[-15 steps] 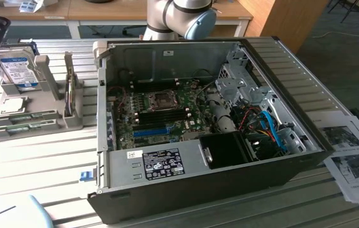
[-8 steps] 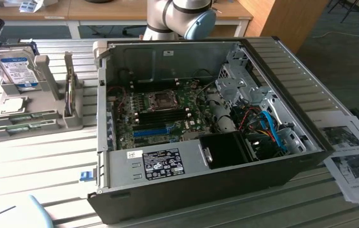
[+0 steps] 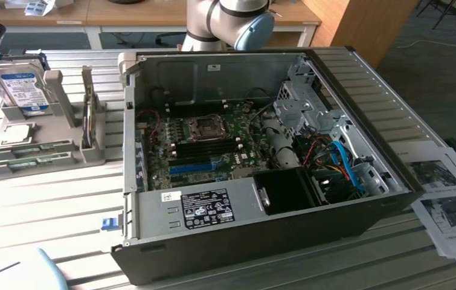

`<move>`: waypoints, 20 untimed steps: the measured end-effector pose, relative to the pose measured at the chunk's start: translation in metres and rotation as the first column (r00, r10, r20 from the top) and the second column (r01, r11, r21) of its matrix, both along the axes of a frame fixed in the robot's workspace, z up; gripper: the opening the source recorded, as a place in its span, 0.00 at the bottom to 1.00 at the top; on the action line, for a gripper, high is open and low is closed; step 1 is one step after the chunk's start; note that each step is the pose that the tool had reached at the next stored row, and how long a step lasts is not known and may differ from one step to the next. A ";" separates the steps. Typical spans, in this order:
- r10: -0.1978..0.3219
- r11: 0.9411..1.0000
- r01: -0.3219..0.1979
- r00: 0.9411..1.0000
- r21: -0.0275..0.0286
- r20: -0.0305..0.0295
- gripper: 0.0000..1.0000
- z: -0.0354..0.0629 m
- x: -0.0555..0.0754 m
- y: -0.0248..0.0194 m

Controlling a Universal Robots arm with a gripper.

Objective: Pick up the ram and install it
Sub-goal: 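Reach for the ram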

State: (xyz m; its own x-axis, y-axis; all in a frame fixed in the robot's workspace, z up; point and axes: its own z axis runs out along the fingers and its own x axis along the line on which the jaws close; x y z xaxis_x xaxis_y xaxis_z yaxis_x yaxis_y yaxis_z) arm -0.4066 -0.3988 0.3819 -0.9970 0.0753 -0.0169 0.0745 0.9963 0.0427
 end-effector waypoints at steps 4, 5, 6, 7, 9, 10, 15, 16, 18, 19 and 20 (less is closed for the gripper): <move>0.000 1.000 0.000 1.000 0.000 0.000 0.09 -0.0001 0.000 0.0010; 0.000 1.000 0.000 1.000 0.000 0.000 0.09 -0.0001 0.000 0.0021; 0.000 1.000 0.000 1.000 0.000 0.000 0.09 -0.0003 0.000 0.0036; 0.000 1.000 0.000 1.000 0.000 -0.001 0.09 -0.0004 0.000 0.0052; 0.000 1.000 0.000 1.000 0.000 -0.001 0.09 -0.0009 0.000 0.0092; 0.000 1.000 0.000 1.000 0.000 -0.001 0.09 -0.0011 0.000 0.0113; 0.000 1.000 0.000 1.000 0.000 -0.001 0.09 -0.0020 0.000 0.0222; 0.000 1.000 0.000 1.000 0.000 -0.001 0.09 -0.0022 0.000 0.0243; 0.000 1.000 0.000 1.000 0.000 -0.002 0.09 -0.0026 0.000 0.0285; 0.000 1.000 0.000 1.000 0.000 -0.002 0.09 -0.0027 0.000 0.0304; 0.000 1.000 0.000 1.000 0.000 -0.002 0.09 -0.0029 0.000 0.0323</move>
State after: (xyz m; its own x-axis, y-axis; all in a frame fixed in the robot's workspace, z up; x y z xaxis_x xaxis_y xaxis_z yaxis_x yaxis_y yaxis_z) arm -0.4069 -0.3665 0.3790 -0.9970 0.0753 -0.0152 0.0746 0.9963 0.0426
